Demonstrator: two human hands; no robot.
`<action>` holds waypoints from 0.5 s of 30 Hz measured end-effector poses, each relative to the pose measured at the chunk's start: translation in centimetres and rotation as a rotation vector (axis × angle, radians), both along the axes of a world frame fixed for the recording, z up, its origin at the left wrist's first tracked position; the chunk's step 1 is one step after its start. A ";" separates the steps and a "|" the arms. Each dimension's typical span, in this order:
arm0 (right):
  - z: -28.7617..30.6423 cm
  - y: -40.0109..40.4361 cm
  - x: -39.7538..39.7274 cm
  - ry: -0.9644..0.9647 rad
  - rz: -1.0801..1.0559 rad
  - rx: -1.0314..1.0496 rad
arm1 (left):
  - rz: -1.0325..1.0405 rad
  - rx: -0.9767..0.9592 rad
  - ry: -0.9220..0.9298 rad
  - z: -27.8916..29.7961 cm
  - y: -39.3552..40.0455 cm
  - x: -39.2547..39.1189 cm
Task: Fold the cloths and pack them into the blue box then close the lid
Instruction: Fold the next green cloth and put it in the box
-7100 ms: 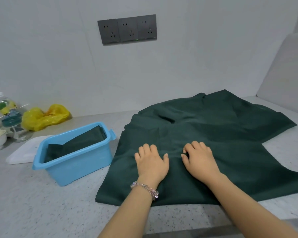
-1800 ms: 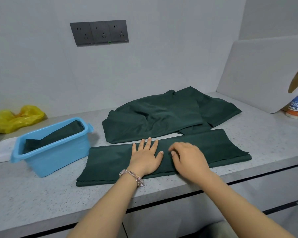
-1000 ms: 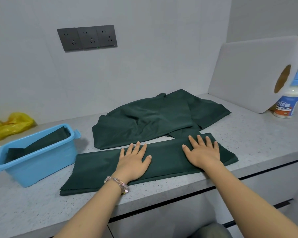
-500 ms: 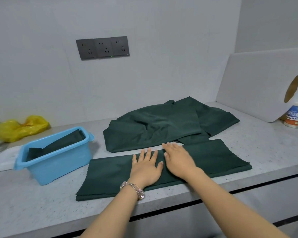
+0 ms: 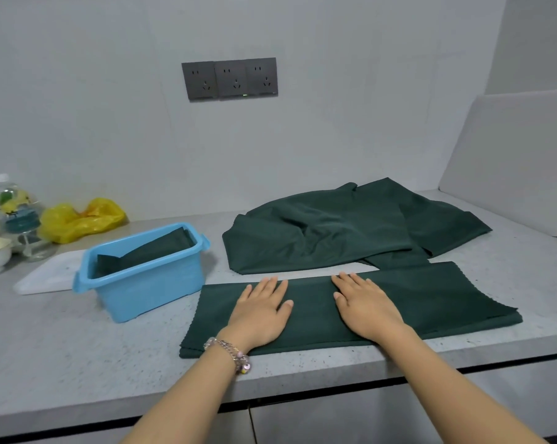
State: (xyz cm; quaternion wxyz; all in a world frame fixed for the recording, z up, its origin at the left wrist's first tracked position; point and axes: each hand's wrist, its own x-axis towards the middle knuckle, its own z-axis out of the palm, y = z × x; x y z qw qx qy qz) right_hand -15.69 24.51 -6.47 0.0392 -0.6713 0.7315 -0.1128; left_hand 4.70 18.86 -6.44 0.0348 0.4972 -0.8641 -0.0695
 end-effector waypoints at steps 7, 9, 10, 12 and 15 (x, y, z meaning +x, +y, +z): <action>-0.1 0.0 -0.1 0.017 -0.009 0.042 | 0.135 0.012 -0.031 -0.1 -0.5 5.4; -0.1 0.2 -0.1 0.020 -0.007 0.059 | 0.160 0.006 -0.042 -0.3 -0.3 5.6; 0.0 0.2 0.3 0.029 -0.009 0.073 | 0.173 -0.002 -0.051 -0.3 0.0 5.8; 0.3 0.3 0.7 0.086 -0.037 0.097 | 0.181 -0.006 -0.060 -0.5 0.5 5.2; 1.7 -0.7 3.0 0.159 0.025 -0.050 | 0.196 -0.006 -0.052 -0.5 1.1 4.6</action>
